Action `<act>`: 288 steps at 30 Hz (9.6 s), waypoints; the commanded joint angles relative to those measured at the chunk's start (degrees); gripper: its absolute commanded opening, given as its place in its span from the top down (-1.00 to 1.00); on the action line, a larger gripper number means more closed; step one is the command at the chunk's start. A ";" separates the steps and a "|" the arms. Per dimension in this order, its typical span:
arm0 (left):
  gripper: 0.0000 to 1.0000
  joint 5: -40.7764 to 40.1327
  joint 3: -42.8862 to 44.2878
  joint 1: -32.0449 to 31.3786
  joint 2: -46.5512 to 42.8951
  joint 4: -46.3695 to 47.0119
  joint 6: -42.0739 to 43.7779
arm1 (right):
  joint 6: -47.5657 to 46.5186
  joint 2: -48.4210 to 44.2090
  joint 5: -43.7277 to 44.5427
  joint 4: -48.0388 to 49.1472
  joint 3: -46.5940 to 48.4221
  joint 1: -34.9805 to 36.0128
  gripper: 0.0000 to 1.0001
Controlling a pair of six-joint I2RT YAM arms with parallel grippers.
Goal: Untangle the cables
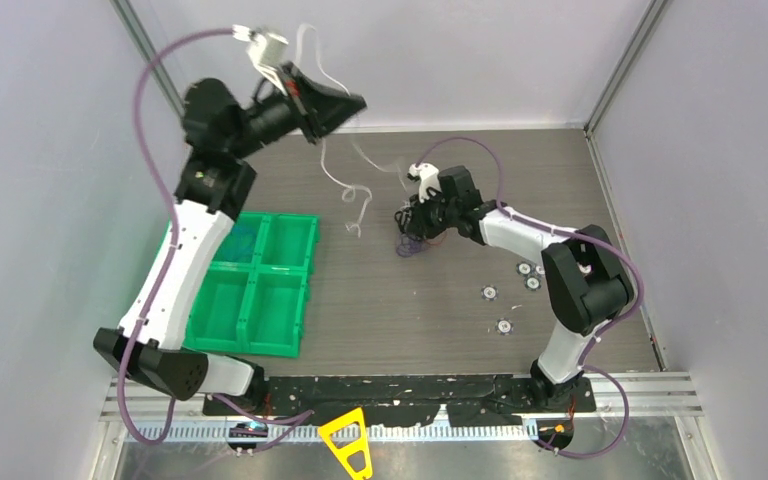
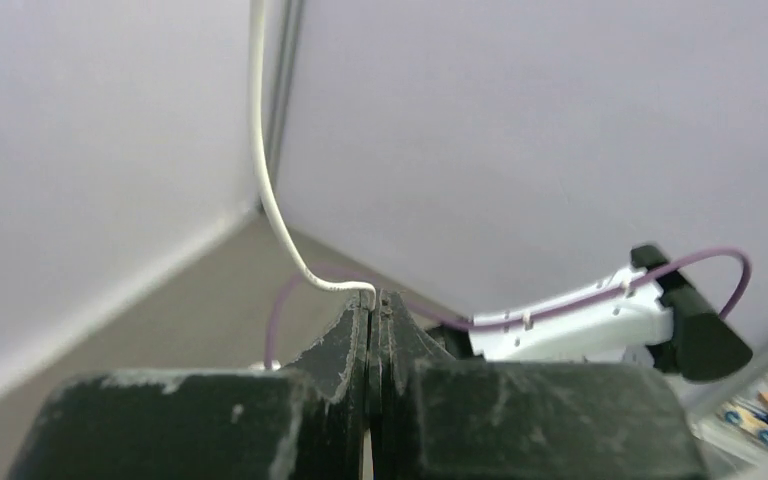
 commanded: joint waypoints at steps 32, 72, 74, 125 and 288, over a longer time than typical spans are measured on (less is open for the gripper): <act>1.00 -3.61 -14.30 18.08 -15.13 -17.61 24.63 | -12.81 -10.14 -1.46 -36.46 11.33 -4.87 -0.91; 1.00 -0.16 -12.94 25.59 -2.65 -22.82 32.86 | -13.81 -7.89 -2.79 -38.96 10.83 -6.42 -0.91; 1.00 1.63 -16.24 25.94 -4.94 -22.69 33.34 | -14.01 -8.12 -2.69 -39.00 10.57 -6.72 -0.90; 0.23 -11.24 -34.49 24.55 0.36 -30.34 54.37 | -13.23 -5.61 -5.82 -38.76 8.29 -8.32 -0.90; 0.14 11.12 -40.32 -2.52 -5.92 9.53 3.43 | -54.51 -30.01 -14.75 -37.87 1.41 1.64 0.87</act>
